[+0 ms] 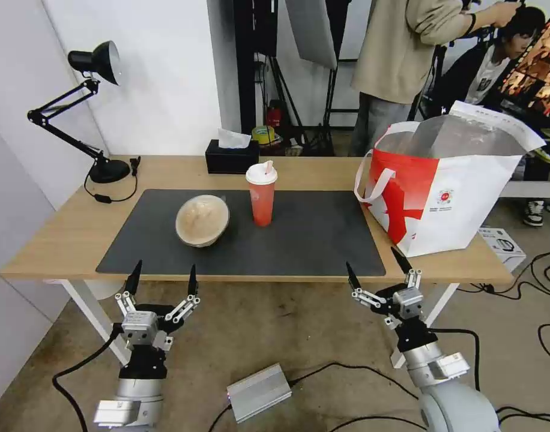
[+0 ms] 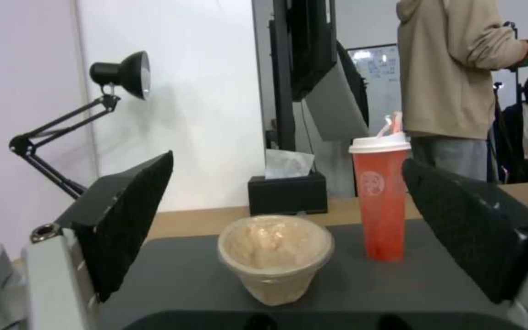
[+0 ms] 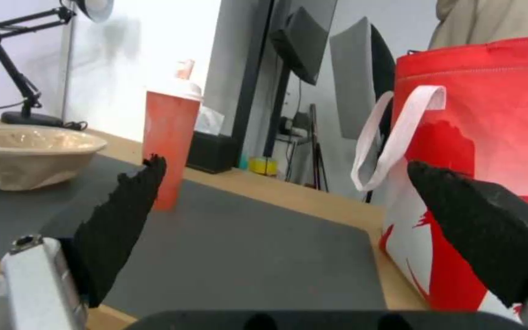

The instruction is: Pick up the trash from the table and place it into the takeout bag.

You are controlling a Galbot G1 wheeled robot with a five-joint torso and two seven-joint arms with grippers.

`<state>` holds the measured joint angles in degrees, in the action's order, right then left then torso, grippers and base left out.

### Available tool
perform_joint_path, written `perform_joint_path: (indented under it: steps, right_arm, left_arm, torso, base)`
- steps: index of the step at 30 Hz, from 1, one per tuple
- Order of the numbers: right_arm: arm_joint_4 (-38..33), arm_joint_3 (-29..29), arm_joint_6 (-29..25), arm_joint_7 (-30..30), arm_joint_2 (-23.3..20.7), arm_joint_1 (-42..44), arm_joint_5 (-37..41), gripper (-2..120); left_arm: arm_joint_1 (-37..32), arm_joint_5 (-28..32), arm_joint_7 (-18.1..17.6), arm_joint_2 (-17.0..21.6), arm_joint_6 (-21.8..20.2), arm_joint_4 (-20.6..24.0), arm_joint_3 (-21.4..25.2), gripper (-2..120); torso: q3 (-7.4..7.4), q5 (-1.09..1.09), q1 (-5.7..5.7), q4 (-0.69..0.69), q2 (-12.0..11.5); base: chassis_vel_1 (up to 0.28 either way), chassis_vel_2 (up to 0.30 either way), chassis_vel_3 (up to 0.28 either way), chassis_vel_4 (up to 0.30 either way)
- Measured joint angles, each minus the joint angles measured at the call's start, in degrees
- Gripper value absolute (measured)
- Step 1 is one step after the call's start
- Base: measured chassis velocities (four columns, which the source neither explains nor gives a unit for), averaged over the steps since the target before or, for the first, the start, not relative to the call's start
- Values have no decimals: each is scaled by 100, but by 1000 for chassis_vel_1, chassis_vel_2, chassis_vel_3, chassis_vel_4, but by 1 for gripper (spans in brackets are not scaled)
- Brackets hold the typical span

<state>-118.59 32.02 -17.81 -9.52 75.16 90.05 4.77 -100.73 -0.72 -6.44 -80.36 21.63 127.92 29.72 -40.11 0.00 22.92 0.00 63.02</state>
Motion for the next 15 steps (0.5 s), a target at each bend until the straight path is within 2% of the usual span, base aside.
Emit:
perform_joint_path:
  steps: [15]
  right_arm:
    - [17,-53,-7,8,-15,-38,0,100]
  left_arm:
    - [-8,-8,0,-25,-11,50,-6,100]
  torso:
    - [0,0,0,0,0]
  base:
    - [0,0,0,0]
